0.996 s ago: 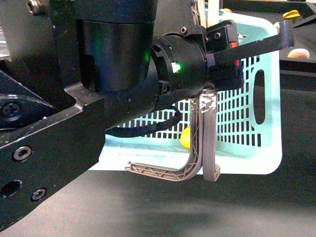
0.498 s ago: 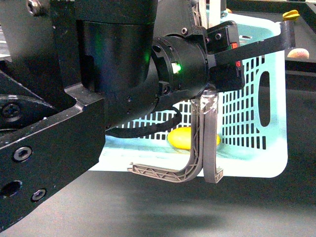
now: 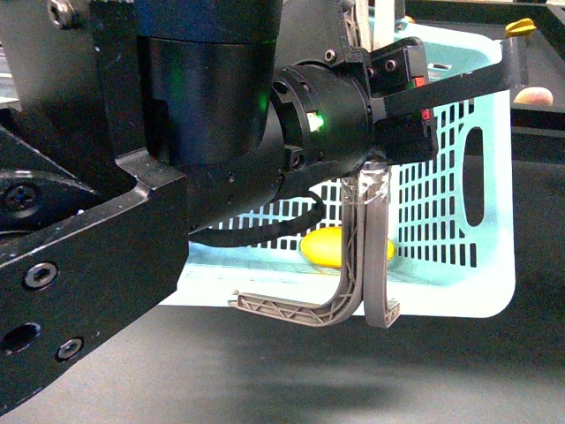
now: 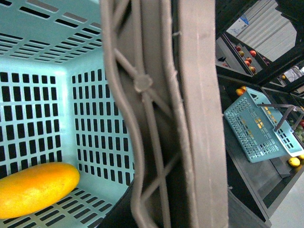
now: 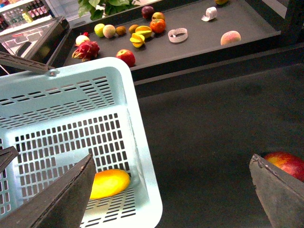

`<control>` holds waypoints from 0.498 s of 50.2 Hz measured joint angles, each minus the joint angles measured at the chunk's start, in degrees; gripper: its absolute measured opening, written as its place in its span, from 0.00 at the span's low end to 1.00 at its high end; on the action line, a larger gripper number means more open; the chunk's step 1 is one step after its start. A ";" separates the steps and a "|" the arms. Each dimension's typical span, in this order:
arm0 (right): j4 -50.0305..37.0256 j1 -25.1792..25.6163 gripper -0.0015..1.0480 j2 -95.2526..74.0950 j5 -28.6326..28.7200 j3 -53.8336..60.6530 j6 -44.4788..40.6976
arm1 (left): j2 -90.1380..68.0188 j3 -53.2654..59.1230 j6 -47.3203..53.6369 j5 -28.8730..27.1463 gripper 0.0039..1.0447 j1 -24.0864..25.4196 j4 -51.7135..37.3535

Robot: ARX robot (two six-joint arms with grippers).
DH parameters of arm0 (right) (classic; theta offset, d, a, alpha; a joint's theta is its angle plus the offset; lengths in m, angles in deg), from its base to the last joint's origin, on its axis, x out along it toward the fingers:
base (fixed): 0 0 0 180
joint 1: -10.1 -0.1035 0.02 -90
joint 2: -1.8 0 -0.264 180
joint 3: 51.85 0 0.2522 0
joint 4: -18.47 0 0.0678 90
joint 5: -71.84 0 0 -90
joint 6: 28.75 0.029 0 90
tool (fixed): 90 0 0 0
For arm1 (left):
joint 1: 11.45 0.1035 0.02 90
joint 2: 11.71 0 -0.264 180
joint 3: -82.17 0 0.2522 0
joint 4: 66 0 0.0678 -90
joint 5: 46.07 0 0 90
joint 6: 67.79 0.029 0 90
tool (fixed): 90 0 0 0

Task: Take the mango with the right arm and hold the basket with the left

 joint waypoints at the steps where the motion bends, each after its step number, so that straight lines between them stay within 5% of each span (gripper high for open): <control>1: -0.85 0.26 0.92 -0.07 0.81 0.28 -0.63 | 0.00 0.00 0.00 0.02 0.15 0.00 0.00; 8: -20.11 3.72 0.71 1.38 9.97 7.02 -11.78 | 0.00 0.00 0.00 0.00 0.15 0.00 0.00; 25: -19.02 4.09 0.20 8.24 10.36 10.03 -17.77 | 0.00 0.00 -0.02 -0.02 0.15 0.00 0.00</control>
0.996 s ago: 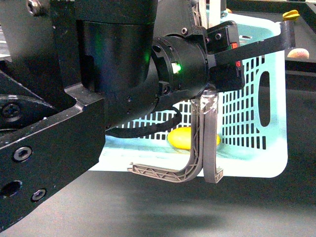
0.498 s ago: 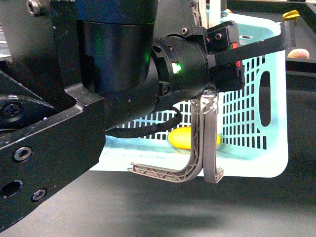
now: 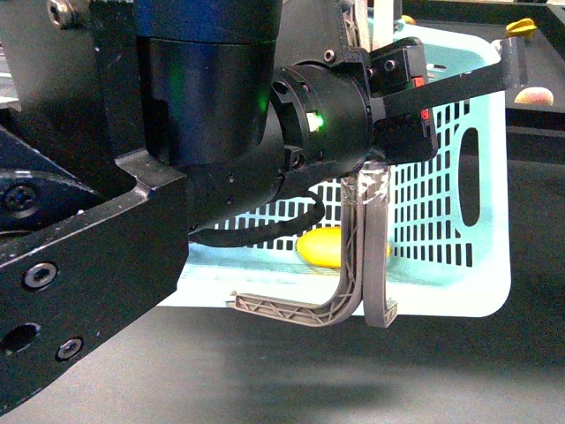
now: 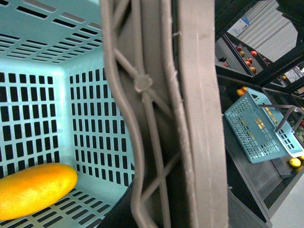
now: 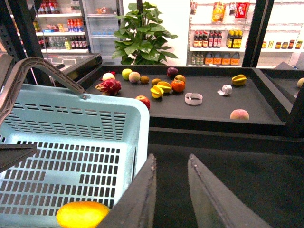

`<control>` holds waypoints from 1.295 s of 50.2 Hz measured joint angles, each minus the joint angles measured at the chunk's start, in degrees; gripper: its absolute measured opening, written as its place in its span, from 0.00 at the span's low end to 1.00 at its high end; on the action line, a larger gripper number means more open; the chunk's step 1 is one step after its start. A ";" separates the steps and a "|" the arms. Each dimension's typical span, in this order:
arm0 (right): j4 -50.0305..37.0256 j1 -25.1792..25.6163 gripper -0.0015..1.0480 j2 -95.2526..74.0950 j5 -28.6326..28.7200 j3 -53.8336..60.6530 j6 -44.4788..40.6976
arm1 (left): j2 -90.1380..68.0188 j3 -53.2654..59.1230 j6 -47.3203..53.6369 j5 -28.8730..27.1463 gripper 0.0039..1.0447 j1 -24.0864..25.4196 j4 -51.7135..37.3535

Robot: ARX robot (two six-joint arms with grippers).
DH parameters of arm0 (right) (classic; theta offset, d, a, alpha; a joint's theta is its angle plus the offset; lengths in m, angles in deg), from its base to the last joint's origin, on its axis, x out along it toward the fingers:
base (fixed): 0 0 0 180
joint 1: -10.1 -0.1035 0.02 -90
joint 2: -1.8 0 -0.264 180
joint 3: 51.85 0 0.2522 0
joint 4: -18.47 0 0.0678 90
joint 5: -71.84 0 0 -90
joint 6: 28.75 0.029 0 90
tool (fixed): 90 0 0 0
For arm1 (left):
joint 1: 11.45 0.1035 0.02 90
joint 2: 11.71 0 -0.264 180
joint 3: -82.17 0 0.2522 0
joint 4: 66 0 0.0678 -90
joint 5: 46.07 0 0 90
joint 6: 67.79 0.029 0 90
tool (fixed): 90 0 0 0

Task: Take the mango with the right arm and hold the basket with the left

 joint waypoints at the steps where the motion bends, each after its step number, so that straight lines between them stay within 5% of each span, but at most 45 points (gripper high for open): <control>1: 0.55 0.00 0.17 0.66 0.04 0.00 -0.04 | 0.00 0.00 0.04 0.00 0.15 0.00 0.00; 6: 3.17 0.02 0.01 3.72 0.04 0.00 -0.37 | 0.00 0.00 0.00 0.02 0.15 0.00 0.00; 43: 15.65 0.02 0.02 16.31 0.07 0.00 -0.44 | 0.00 0.00 0.02 0.02 0.15 0.00 0.00; 49: 24.70 0.02 0.02 23.28 0.15 -0.04 -0.46 | 0.00 -0.02 0.02 0.02 0.15 0.00 0.00; 65: 25.70 0.02 0.02 25.94 0.20 -0.04 -0.46 | 0.00 -0.02 -0.02 -0.11 0.15 -0.02 0.00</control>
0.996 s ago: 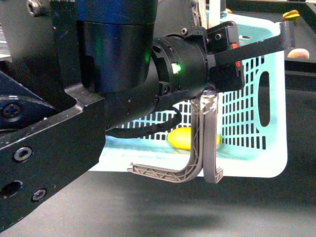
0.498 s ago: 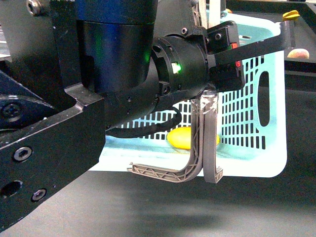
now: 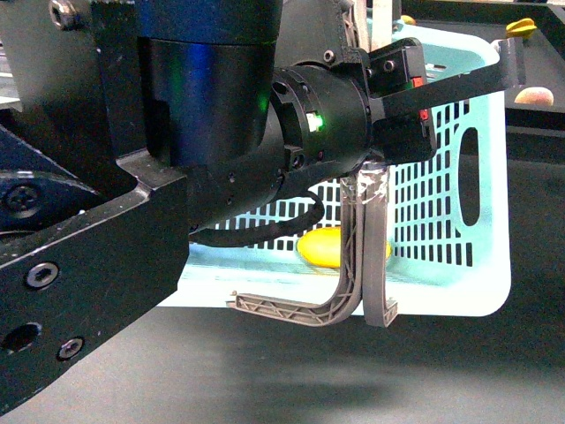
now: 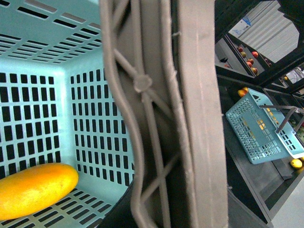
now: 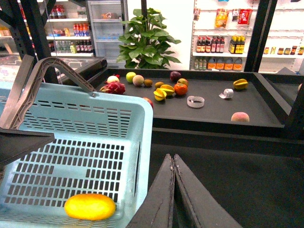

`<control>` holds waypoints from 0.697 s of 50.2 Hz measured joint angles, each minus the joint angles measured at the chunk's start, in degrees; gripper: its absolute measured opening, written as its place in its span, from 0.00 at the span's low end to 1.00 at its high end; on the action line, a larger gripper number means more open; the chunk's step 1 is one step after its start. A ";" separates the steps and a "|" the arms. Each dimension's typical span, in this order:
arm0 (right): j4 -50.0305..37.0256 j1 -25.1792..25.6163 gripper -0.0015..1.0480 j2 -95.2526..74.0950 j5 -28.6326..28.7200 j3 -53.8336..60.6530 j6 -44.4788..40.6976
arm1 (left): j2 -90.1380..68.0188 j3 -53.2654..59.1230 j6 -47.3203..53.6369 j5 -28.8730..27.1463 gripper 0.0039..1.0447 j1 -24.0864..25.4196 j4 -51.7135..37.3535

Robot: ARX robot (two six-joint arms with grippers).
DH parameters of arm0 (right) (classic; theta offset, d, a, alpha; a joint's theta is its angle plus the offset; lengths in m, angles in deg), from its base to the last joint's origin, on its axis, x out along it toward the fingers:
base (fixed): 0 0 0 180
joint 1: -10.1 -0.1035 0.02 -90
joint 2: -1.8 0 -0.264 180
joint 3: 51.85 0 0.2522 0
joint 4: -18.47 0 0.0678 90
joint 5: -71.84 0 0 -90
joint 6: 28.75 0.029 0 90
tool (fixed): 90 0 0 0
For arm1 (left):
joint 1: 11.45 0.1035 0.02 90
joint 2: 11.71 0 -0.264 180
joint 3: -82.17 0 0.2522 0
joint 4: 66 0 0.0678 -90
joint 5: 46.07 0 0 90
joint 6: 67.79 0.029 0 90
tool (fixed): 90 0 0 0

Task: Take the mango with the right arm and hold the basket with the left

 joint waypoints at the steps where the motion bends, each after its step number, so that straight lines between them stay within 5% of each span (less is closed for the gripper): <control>1: 0.00 0.00 0.02 0.00 0.00 0.00 0.00 | 0.00 0.00 -0.02 0.02 0.15 0.00 0.00; 14: 0.00 0.00 0.03 0.00 0.00 0.00 -0.11 | 0.00 0.00 0.02 0.11 0.15 0.00 0.00; 35: 0.00 0.00 0.69 0.00 0.00 0.00 -0.09 | 0.00 0.00 0.04 0.11 0.15 0.00 0.00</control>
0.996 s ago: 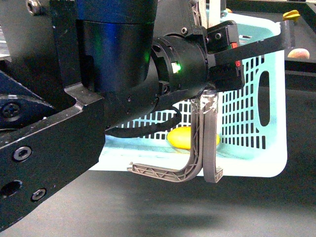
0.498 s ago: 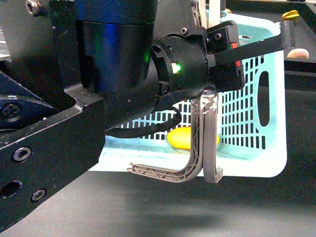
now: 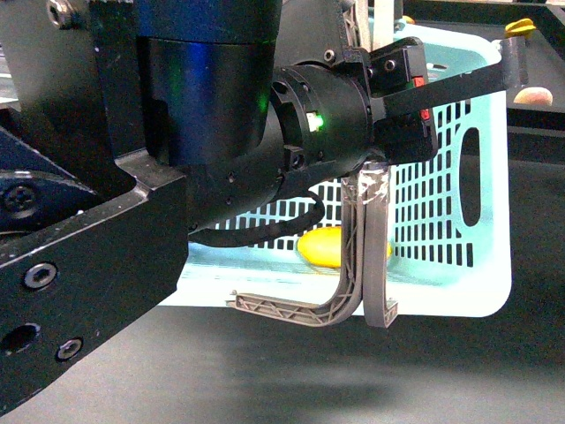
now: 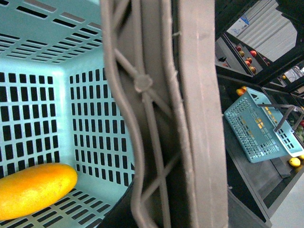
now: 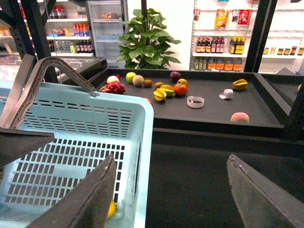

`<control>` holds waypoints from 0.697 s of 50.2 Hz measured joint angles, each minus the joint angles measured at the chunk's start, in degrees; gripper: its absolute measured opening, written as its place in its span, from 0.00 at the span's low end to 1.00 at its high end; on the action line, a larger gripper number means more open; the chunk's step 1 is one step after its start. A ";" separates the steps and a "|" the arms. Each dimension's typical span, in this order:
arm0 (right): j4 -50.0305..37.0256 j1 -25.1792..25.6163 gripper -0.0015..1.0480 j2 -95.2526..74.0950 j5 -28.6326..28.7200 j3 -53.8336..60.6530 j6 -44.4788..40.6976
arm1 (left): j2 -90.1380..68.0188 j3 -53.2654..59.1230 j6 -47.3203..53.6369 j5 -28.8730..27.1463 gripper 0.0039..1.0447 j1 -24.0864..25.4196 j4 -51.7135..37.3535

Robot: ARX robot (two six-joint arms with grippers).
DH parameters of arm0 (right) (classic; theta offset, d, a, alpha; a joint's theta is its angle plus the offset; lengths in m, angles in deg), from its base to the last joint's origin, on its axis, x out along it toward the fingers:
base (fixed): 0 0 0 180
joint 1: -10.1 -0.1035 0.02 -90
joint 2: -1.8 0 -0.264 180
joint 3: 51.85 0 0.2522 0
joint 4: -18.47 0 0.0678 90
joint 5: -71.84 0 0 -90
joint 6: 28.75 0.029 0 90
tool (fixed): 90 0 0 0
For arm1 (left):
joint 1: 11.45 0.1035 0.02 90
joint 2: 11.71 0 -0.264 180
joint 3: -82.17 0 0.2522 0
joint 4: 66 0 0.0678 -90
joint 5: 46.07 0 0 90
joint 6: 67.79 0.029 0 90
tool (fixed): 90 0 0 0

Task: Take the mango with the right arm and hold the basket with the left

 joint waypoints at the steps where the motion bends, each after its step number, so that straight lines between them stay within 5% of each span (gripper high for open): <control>1: 0.00 0.00 0.72 0.00 0.00 0.00 -0.02 | 0.00 0.00 0.00 0.00 0.15 0.00 0.00; 9: 0.00 0.00 0.93 0.00 0.00 0.00 0.00 | 0.00 0.00 0.00 0.00 0.15 0.00 0.00; 17: 0.00 0.00 0.92 0.00 0.00 0.00 0.00 | 0.00 0.00 0.22 -0.57 0.15 -0.02 0.07; 22: 0.00 0.00 0.92 0.02 0.02 0.00 0.00 | -0.37 -1.64 6.51 -12.22 0.15 0.46 4.83; 35: 0.00 0.00 0.92 0.07 0.02 0.00 0.02 | -1.57 -7.41 -2.19 -24.50 0.15 5.77 11.30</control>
